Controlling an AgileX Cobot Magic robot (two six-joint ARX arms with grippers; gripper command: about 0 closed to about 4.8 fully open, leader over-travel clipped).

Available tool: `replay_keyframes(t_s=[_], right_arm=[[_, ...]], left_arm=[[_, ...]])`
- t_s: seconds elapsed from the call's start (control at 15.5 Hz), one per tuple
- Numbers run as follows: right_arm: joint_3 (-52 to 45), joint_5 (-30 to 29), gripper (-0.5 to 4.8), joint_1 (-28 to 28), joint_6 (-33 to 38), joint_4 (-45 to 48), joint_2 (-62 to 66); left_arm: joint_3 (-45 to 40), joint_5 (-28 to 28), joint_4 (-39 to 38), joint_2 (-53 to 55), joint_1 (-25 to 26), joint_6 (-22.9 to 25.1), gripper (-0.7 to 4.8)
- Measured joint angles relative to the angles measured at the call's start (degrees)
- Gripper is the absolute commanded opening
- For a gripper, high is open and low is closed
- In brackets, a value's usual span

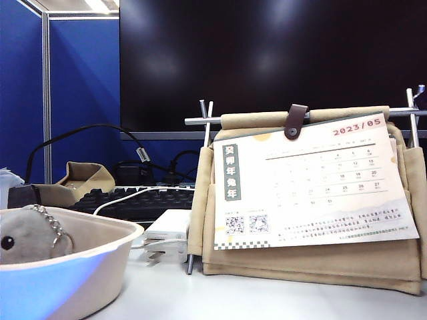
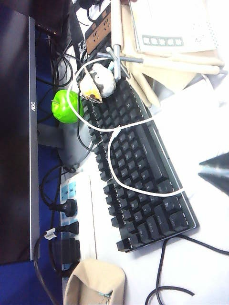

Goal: Identity fluffy octopus among items on the table, put them into the paper lunch box.

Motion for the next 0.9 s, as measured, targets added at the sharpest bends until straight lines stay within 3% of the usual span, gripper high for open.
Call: replay_keyframes(t_s=[0.19, 0.39, 0.65, 0.9], right_arm=[[0.0, 0.0, -0.06, 0.0, 0.0, -0.02, 0.02], [0.0, 0.0, -0.06, 0.0, 0.0, -0.17, 0.02], [0.0, 0.0, -0.06, 0.0, 0.0, -0.37, 0.02], [0.0, 0.0, -0.06, 0.0, 0.0, -0.39, 0.02]], left_arm=[[0.0, 0.0, -0.02, -0.5, 0.11, 0.02, -0.05], [0.0, 0.0, 0.0, -6.16, 6.36, 0.9, -0.05], [0.02, -0.04, 0.15, -11.8, 18.93, 1.09, -0.05], [0.0, 0.0, 0.02, -11.8, 25.99, 1.09, -0.05]])
